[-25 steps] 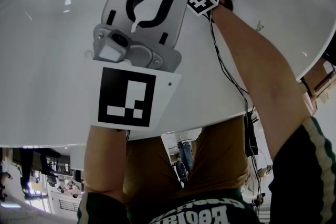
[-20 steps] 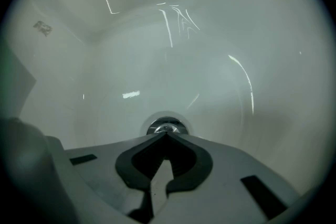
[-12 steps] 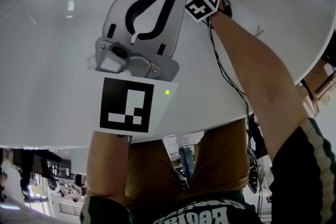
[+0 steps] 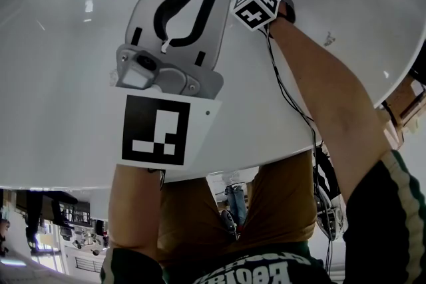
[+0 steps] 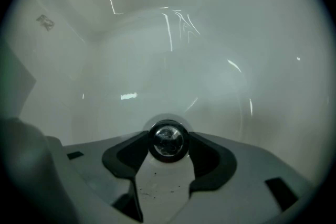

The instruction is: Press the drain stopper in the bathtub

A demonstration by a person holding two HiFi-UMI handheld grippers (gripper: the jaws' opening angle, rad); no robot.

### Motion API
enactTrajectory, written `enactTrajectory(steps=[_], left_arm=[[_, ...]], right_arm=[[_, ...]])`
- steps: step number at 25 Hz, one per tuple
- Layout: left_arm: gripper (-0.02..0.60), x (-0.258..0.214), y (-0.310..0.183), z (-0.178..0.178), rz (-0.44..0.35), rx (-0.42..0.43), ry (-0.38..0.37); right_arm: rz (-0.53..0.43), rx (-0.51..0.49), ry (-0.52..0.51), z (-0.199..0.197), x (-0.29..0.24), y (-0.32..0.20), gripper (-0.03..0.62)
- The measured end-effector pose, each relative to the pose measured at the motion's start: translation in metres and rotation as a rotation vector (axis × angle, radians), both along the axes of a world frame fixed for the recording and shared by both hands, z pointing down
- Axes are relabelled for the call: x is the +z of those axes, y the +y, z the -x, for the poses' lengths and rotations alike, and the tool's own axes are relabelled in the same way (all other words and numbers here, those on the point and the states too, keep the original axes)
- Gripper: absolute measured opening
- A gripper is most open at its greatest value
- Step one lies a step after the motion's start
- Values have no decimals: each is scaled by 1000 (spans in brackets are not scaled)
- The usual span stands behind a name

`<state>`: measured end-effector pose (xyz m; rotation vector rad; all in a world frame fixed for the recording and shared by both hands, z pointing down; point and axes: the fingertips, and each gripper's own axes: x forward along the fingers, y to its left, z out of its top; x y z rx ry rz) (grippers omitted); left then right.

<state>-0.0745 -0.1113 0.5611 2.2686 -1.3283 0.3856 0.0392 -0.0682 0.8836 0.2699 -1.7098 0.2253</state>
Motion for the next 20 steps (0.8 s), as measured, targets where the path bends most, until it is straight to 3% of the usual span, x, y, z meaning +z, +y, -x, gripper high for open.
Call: enactTrajectory(steps=[1,7,8,9,11,13,17,20], left_arm=[[6,1,0,1,2,-1,-1],[6,6,2,1,14,-4,1],[6,7,2,1,12,1,0],[6,7,2,1,11,5,-1],[6,7,2,2,13,7,-3],[6,7,3,2,19,4,1],[6,8,3,0,22,6,10],[6,9,3,1,23,6,8]], right_arm=[[15,-5,-5,1,2,2,233],[110,9,20,-5,14,7,241],[112,6,20,-6,13,4,238],[111,-2,18,-6,12,1,184],[116,-9,12,-4,10,-1,183],[128,48,8,-3,10,0,183],[119,276,-20,-3,10,-7,183],[108,272,-25,0,9,-10,183]])
